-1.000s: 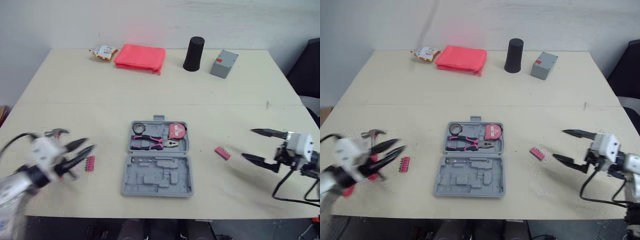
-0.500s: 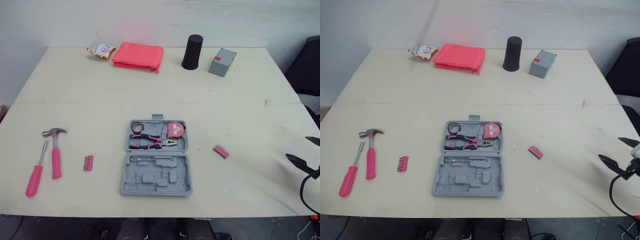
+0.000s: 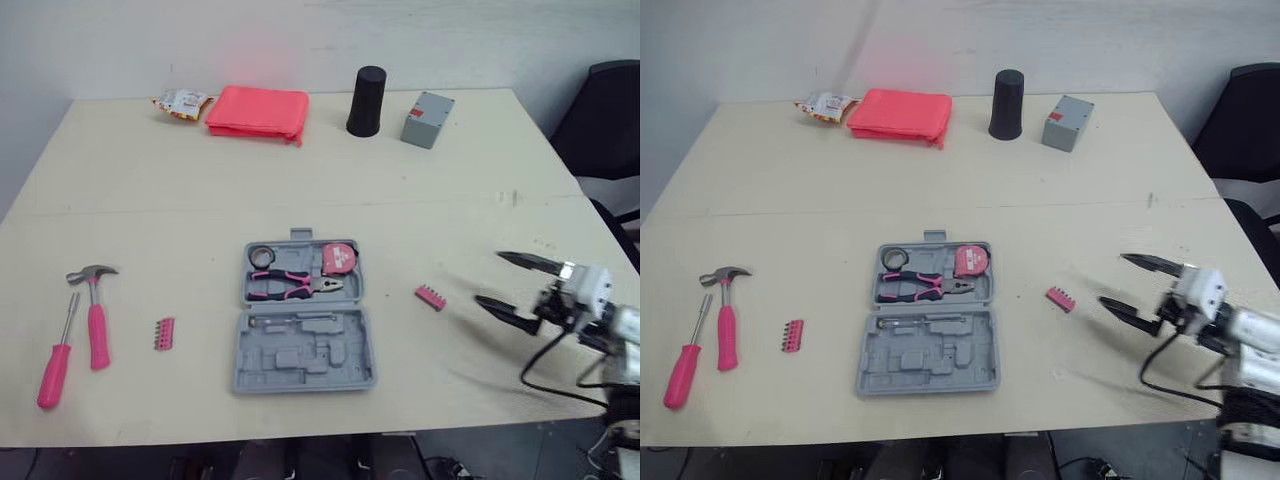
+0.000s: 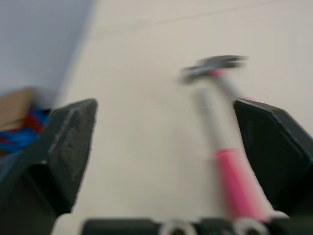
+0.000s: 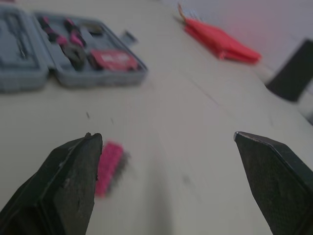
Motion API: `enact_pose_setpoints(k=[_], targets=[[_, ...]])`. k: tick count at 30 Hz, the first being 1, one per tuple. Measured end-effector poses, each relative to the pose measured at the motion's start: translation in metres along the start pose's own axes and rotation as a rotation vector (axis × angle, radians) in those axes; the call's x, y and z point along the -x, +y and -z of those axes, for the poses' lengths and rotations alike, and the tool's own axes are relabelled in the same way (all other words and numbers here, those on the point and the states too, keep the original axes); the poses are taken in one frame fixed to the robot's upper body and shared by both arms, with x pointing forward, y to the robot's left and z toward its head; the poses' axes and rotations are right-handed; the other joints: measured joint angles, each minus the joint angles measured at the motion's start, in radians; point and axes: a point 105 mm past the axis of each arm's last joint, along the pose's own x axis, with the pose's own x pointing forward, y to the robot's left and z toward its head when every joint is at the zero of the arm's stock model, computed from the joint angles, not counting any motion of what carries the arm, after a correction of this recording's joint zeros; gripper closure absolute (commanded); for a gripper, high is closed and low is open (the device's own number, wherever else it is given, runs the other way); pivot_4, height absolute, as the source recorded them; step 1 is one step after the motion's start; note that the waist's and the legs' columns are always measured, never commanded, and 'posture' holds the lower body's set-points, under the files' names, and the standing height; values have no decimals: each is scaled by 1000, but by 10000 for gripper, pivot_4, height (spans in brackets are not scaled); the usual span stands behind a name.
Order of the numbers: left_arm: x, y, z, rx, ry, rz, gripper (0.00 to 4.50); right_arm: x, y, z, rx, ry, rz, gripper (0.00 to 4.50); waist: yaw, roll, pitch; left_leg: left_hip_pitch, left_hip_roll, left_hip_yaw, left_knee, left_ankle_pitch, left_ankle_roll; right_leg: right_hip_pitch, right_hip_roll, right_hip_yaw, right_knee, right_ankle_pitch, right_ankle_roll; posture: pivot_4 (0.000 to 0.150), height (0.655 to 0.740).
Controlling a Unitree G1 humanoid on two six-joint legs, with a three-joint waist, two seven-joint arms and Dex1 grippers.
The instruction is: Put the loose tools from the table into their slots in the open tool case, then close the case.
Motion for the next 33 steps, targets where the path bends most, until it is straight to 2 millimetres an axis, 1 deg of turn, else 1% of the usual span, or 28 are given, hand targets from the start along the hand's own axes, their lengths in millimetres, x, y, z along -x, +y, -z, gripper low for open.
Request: enact_pose_setpoints(k=[1, 3, 4, 5, 7, 9, 10, 11, 12, 14, 18, 22, 24, 27, 29, 31, 32, 33], targets=[[-7, -13, -3, 6, 24, 9, 358, -9, 1, -8, 1, -43, -7, 0, 3, 0, 0, 0, 0, 0, 0, 0, 0, 0, 0, 0, 0, 0, 0, 1500, 7400], [-17, -29, -8, 36, 44, 4, 358, -20, 2, -17, 1, -89, -31, 0, 10, 0, 0, 0, -1, -1, 0, 0, 0, 0, 0, 0, 1, 0, 0, 1500, 7400], [-27, -43, -12, 72, 65, -1, 358, -29, 8, -23, -7, -119, -64, 0, 16, 0, 0, 0, 0, -1, 1, 0, 1, 0, 0, 0, 1, 0, 0, 1500, 7400], [-30, -48, -13, 83, 70, 3, 358, -32, 10, -24, -10, -130, -76, 0, 19, 0, 0, 0, -1, -1, 1, 1, 1, 1, 0, 0, 1, 0, 0, 1500, 7400], [-46, -74, -16, 138, 116, 18, 358, -48, 23, -29, -34, -171, -156, 0, 25, 0, 0, 0, -1, -1, 3, 1, 1, 1, 1, 1, 2, 0, 0, 1500, 7400], [-53, -84, -13, 192, 141, 6, 358, -56, 27, -32, -40, -189, -200, 0, 26, 0, 0, 0, -1, 0, 2, 2, 2, 1, 1, 1, 3, 0, 1, 1500, 7400], [-60, -90, -10, 240, 155, -12, 358, -62, 28, -36, -38, -203, -227, 0, 26, 0, 0, 0, -2, 0, 3, 5, 6, 0, 1, 1, 5, 0, 1, 1500, 7400], [-66, -95, -7, 253, 180, -23, 358, -66, 27, -40, -35, -210, -243, 0, 26, -1, 0, 0, -1, -1, 3, 5, 6, 0, 2, 1, 8, 0, 1, 1500, 7400], [-70, -96, -3, 254, 211, -33, 358, -67, 26, -43, -29, -216, -253, 0, 26, -1, 0, 0, -1, -1, 3, 5, 6, 0, 3, 1, 8, 0, 1, 1500, 7400], [-75, -90, 4, 266, 259, -90, 358, -68, 26, -44, -32, -220, -265, 0, 27, -2, 0, 0, -1, -1, 3, 5, 5, 0, 4, 1, 8, 0, 0, 1500, 7400], [-82, -80, 8, 281, 282, -162, 358, -67, 28, -42, -47, -215, -267, 0, 28, -2, 0, -1, -1, 0, 4, 5, 6, 0, 3, 1, 8, 0, 0, 1500, 7400], [-84, -83, 11, 279, 303, -162, 358, -64, 31, -38, -62, -204, -257, 0, 28, -3, 0, 0, -1, 0, 4, 5, 6, 0, 3, 1, 7, 0, 0, 1500, 7400], [-84, -84, 20, 302, 339, -160, 358, -62, 33, -34, -76, -191, -249, 0, 29, -3, 0, 0, -1, 0, 4, 5, 6, 0, 3, 1, 8, 0, 0, 1500, 7400], [-85, -84, 33, 329, 377, -153, 358, -60, 35, -36, -76, -202, -243, 0, 28, -3, 0, 0, -1, 0, 4, 5, 5, 0, 3, 2, 8, 0, 0, 1500, 7400], [-86, -83, 35, 326, 374, -152, 358, -60, 35, -39, -80, -226, -235, 0, 28, -2, 0, 1, -1, 1, 3, 5, 5, 0, 3, 2, 8, 0, 0, 1500, 7400], [-86, -84, 39, 327, 374, -153, 5694, -60, 35, -42, -68, -234, -241, 0, 28, -2, -1, 2, -1, 1, 3, 5, 5, 0, 3, 3, 7, 0, 0, 1500, 7400], [-87, -83, 40, 333, 370, -156, 9463, -60, 35, -43, -62, -236, -242, 0, 29, -2, -1, 2, -1, 1, 3, 3, 1, 0, 3, 3, 5, 0, 0, 1500, 7400], [-88, -82, 42, 339, 374, -159, 12046, -60, 35, -44, -60, -237, -242, 0, 29, -2, -1, 2, -1, 1, 3, 2, 0, 0, 3, 3, 5, 0, 0, 1500, 7400]])
